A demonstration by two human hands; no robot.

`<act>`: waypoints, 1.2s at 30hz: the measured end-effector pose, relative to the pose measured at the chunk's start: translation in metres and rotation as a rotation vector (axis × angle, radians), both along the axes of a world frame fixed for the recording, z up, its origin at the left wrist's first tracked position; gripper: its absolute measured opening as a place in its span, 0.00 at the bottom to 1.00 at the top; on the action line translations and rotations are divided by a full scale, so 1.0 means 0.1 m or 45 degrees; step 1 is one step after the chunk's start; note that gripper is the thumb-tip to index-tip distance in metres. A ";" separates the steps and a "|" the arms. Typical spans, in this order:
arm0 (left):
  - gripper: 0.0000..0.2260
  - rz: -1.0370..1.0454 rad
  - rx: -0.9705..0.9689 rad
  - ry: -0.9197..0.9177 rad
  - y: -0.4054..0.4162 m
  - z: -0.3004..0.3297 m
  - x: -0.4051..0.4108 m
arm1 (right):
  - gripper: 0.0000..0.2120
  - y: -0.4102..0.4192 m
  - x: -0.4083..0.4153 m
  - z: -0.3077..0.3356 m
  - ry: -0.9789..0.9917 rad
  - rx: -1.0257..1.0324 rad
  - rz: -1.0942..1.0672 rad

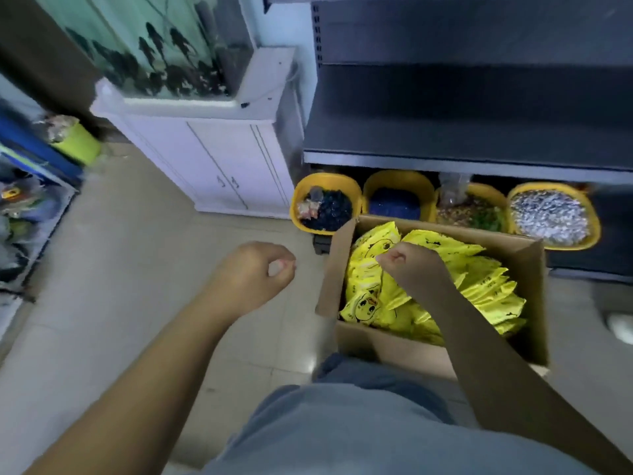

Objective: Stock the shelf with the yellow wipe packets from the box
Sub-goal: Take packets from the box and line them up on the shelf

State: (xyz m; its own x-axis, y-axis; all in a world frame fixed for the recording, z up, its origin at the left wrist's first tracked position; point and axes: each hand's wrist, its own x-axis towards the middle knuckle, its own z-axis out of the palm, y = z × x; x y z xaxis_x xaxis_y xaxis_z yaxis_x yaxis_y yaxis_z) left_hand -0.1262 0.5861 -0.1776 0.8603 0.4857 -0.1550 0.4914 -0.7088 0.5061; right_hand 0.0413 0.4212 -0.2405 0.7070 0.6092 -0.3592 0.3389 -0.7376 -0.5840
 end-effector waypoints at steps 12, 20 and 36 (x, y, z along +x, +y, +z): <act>0.07 -0.590 -0.260 0.212 0.09 -0.53 1.28 | 0.14 -0.55 0.22 -0.18 0.139 -0.090 -0.734; 0.09 -0.607 -0.322 0.492 0.20 -1.19 2.10 | 0.15 -0.44 0.20 -0.53 0.248 -0.076 -1.058; 0.24 -0.340 -0.268 0.675 0.23 -3.03 2.52 | 0.24 -0.17 0.34 -2.22 0.530 -0.259 -1.380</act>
State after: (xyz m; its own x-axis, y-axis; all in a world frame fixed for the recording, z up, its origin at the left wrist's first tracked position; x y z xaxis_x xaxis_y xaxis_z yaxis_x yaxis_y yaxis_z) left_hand 0.1253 0.6088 -0.4808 0.7279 0.1773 -0.6624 0.5332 -0.7537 0.3841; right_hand 0.0756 0.4046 -0.4621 0.6255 -0.3328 -0.7057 -0.7112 -0.6152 -0.3402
